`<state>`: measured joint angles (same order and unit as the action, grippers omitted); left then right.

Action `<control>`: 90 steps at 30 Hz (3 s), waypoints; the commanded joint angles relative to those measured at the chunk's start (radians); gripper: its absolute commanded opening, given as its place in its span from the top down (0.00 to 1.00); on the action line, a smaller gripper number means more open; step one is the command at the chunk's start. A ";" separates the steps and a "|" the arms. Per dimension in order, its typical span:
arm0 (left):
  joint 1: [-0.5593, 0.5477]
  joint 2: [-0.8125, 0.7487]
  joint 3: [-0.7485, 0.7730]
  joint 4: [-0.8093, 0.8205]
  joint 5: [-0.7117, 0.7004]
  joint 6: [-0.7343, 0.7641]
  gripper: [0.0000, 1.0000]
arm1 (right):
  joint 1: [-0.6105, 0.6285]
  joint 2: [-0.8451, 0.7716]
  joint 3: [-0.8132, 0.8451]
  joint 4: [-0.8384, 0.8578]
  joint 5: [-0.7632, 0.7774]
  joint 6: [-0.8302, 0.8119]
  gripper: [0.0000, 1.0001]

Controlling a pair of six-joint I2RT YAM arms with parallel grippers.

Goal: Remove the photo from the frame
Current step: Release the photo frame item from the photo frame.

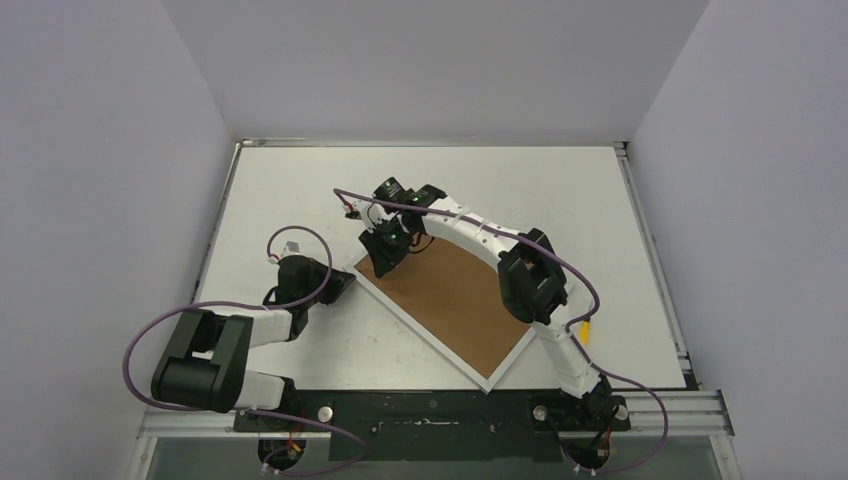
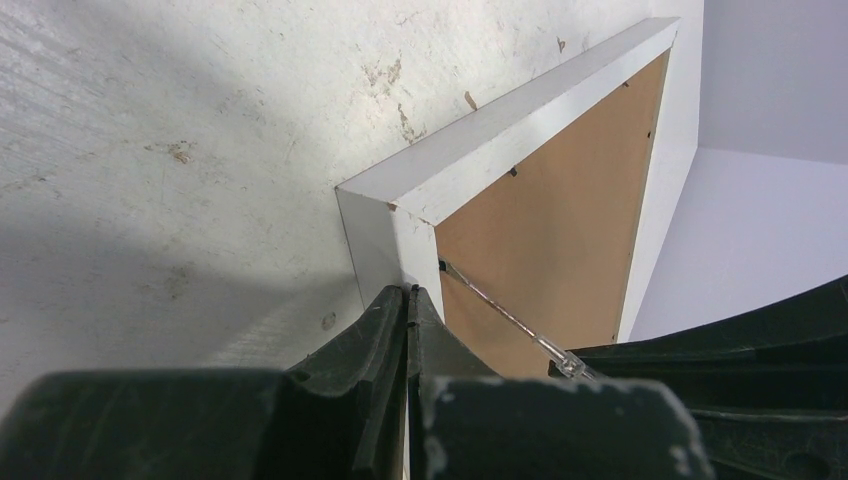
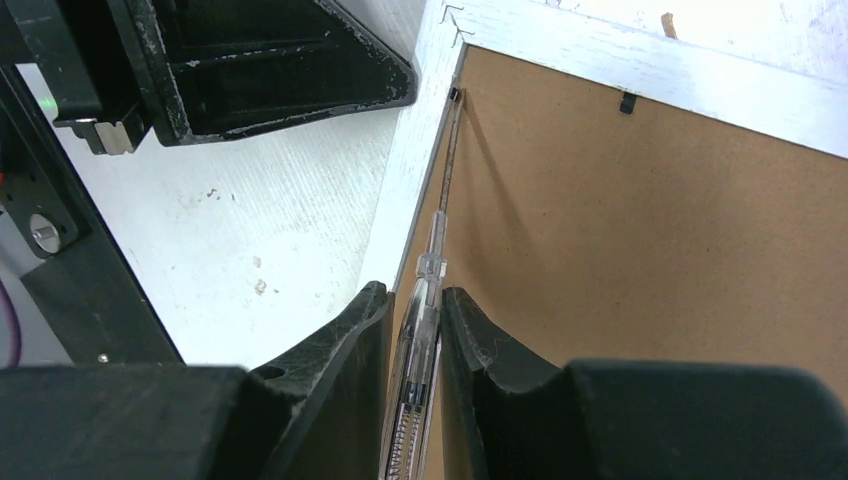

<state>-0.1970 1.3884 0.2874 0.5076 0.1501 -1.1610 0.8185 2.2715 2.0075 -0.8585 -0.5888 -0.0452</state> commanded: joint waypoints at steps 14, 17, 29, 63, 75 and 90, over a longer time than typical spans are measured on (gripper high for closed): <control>-0.028 0.055 0.045 0.026 0.096 0.012 1.00 | 0.197 0.024 0.090 -0.007 -0.232 -0.244 0.95; -0.028 0.049 0.046 0.023 0.093 0.012 1.00 | 0.169 -0.005 0.065 0.034 -0.193 -0.200 0.95; -0.022 -0.048 0.050 -0.083 0.059 0.069 1.00 | -0.024 -0.306 -0.369 0.477 -0.258 0.096 0.95; -0.010 -0.027 0.062 -0.087 0.078 0.069 1.00 | -0.057 -0.235 -0.474 0.474 -0.102 0.103 0.95; -0.010 -0.039 0.066 -0.094 0.065 0.076 1.00 | -0.077 -0.262 -0.500 0.521 -0.091 0.143 0.95; 0.003 -0.044 0.072 -0.099 0.068 0.083 1.00 | -0.080 -0.207 -0.468 0.490 -0.062 0.139 0.95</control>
<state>-0.2043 1.3590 0.3153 0.3767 0.2161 -1.0946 0.7261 2.0453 1.4975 -0.3759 -0.6624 0.1131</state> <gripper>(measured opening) 0.006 0.182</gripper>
